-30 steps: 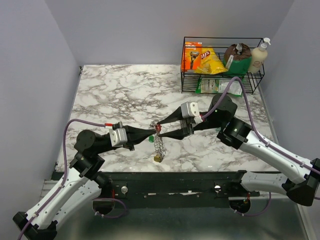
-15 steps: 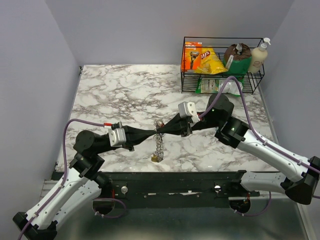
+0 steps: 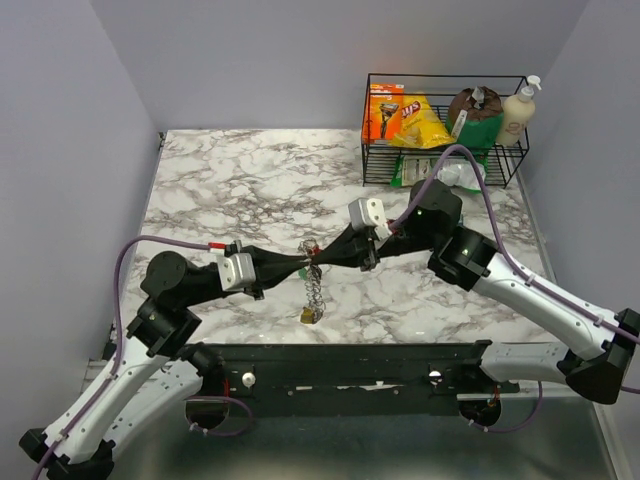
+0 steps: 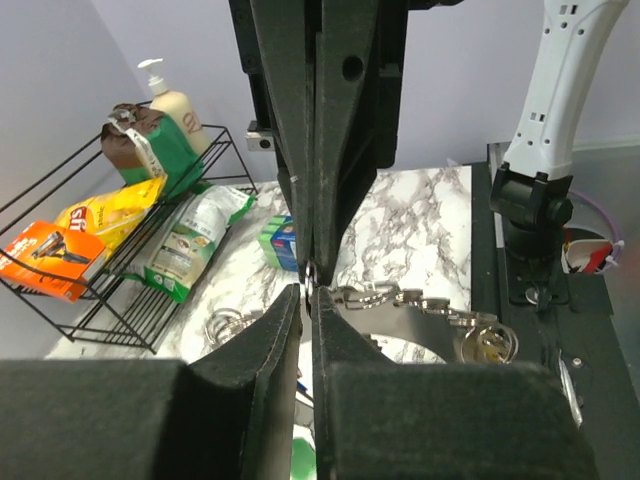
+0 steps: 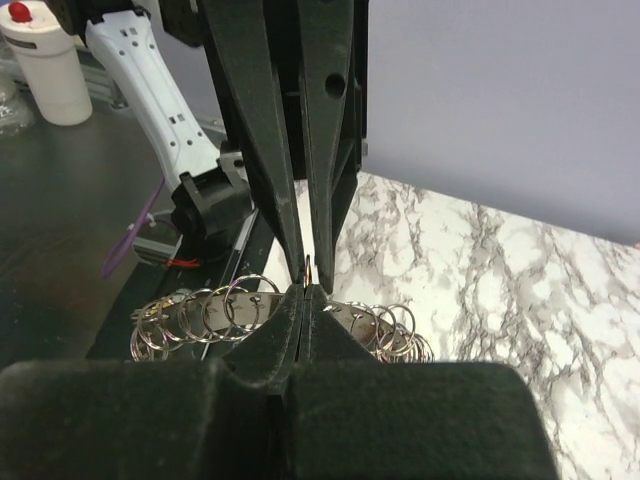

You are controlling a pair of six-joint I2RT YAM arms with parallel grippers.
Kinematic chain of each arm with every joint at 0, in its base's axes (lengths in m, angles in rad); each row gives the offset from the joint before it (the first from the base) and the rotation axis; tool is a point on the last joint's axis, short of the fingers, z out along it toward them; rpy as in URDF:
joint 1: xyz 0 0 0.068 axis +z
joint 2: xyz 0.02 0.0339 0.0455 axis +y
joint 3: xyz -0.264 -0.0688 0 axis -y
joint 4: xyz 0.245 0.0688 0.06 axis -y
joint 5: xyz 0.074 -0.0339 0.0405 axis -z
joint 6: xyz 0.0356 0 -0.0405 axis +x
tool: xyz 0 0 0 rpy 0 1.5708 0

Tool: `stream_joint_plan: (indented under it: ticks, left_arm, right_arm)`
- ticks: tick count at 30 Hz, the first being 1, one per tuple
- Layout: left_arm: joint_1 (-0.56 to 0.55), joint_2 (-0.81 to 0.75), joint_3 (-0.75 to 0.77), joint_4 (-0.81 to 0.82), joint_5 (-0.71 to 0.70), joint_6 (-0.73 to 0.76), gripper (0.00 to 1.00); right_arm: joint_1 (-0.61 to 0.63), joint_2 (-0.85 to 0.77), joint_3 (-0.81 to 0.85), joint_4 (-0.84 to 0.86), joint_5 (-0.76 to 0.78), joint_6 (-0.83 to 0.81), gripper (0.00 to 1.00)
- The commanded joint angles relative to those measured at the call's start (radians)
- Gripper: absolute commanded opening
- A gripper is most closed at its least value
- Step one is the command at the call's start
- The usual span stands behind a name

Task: Put the keys on the keyring

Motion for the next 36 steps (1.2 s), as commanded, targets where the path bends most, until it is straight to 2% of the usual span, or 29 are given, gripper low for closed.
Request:
stream_joint_plan:
  ticks: [1, 9, 20, 28, 36]
  left_arm:
    - [-0.004, 0.020, 0.089, -0.196, -0.060, 0.096, 0.22]
    - [-0.005, 0.044, 0.160, -0.372, -0.132, 0.154, 0.31]
    - [-0.004, 0.193, 0.318, -0.587, -0.134, 0.192, 0.43]
    - [-0.005, 0.232, 0.336, -0.586, -0.138, 0.188, 0.55]
    - [-0.004, 0.282, 0.338, -0.534, -0.151, 0.177, 0.57]
  right_arm:
    - [0.002, 0.026, 0.070, -0.126, 0.042, -0.061, 0.00]
    - [0.001, 0.078, 0.165, -0.327, 0.098, -0.142, 0.01]
    - [0.001, 0.197, 0.346, -0.634, 0.253, -0.259, 0.00]
    - [0.005, 0.221, 0.401, -0.717, 0.384, -0.280, 0.01]
    - [0.007, 0.183, 0.367, -0.680, 0.396, -0.286, 0.01]
